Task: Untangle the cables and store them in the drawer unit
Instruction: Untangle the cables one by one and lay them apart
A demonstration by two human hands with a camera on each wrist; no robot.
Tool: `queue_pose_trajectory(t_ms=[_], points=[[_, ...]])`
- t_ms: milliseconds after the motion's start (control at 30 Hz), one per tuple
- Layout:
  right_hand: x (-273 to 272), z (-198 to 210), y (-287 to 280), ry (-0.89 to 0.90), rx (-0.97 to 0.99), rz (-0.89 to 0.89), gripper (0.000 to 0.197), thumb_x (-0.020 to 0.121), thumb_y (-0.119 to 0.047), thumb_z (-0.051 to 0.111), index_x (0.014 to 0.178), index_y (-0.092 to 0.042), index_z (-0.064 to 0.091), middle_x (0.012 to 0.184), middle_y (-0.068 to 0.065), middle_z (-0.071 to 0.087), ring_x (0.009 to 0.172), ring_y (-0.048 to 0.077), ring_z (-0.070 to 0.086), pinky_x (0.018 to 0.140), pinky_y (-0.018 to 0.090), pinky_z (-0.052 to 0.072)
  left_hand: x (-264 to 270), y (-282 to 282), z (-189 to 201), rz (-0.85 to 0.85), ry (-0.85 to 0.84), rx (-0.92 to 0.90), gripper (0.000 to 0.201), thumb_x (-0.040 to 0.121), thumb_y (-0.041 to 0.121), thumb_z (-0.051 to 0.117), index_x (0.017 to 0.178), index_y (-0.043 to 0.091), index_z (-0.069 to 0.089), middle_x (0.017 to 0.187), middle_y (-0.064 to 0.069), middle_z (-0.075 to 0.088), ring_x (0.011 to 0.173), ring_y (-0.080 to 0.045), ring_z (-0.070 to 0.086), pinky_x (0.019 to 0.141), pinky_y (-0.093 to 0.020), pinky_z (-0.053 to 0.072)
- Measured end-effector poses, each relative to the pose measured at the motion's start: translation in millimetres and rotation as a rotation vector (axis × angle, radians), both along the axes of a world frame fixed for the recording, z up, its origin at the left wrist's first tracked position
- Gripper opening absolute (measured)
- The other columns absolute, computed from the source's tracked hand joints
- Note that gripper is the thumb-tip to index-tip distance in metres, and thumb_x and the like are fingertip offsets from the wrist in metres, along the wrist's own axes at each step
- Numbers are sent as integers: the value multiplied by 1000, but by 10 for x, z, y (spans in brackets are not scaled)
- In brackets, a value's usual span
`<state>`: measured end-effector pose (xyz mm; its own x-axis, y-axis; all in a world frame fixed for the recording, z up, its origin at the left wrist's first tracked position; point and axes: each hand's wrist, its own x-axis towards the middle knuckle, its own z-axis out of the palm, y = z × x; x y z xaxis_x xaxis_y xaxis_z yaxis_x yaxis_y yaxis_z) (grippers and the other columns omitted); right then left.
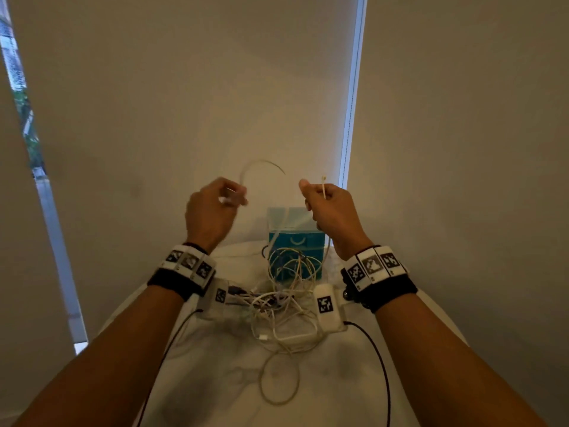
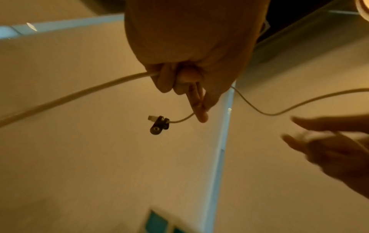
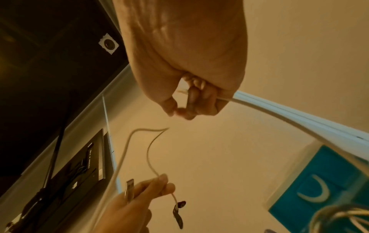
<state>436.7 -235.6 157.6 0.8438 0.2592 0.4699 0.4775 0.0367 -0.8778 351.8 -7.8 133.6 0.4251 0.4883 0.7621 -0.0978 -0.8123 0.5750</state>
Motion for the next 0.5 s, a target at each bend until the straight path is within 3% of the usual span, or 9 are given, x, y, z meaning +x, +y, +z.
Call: queue_pose_trajectory(t_ms=[67,133,167,200,233,300,367,433,500], points=[[-9,78,64,7,57,-34,40,102,-56,60,111,-18,71,96,-3,70,82,11,60,74,30,51,-129,373,134,167,196,-30,44,97,38,56,140,29,62,122,1,76,112,-29,71,96,-43,57],[11,194,86,69,254,-11,32,108,-45,54,109,-18,70,84,-7,61,71,8,52,65,26,44,-265,735,143,340,630,-133,75,103,29,56,166,7,22,148,-23,57,133,-44,56,109,-49,47],[24,246,84,96,339,10,28,110,-38,52,109,-17,70,78,-8,57,66,7,49,61,26,43,-337,871,105,371,754,-158,74,104,26,57,164,-1,23,151,-28,52,134,-45,54,110,-50,46],[29,280,85,113,385,29,25,111,-31,51,110,-16,70,77,-7,56,66,8,48,62,28,46,-400,954,55,378,803,-143,62,103,25,59,154,-3,40,145,-28,57,127,-43,59,107,-49,49],[27,296,89,123,395,46,23,110,-25,52,110,-15,72,81,-6,59,71,9,51,68,31,52,-451,992,10,377,828,-101,45,99,24,65,137,0,57,133,-24,64,116,-40,64,100,-47,53],[25,250,107,144,380,63,25,107,-17,52,110,-16,76,105,-5,70,87,10,55,87,35,58,-558,979,-75,381,921,-27,21,91,23,75,104,9,66,112,-14,71,103,-35,67,93,-43,55],[41,170,107,187,409,16,29,105,-12,52,109,-20,79,112,-5,71,87,9,56,87,32,57,-619,934,-147,383,1052,39,18,89,25,75,99,17,63,105,-5,71,103,-32,68,92,-40,54],[79,112,56,240,480,-36,26,102,-14,57,106,-24,80,91,-5,67,79,11,58,83,32,52,-648,881,-181,349,1157,100,21,90,30,75,104,17,66,104,-1,72,101,-26,68,92,-39,55],[118,52,4,250,498,-35,17,102,-19,63,106,-24,79,87,-3,70,88,14,68,93,36,52,-640,824,-188,279,1226,171,23,90,38,77,99,18,70,98,0,72,93,-21,68,88,-37,57]])
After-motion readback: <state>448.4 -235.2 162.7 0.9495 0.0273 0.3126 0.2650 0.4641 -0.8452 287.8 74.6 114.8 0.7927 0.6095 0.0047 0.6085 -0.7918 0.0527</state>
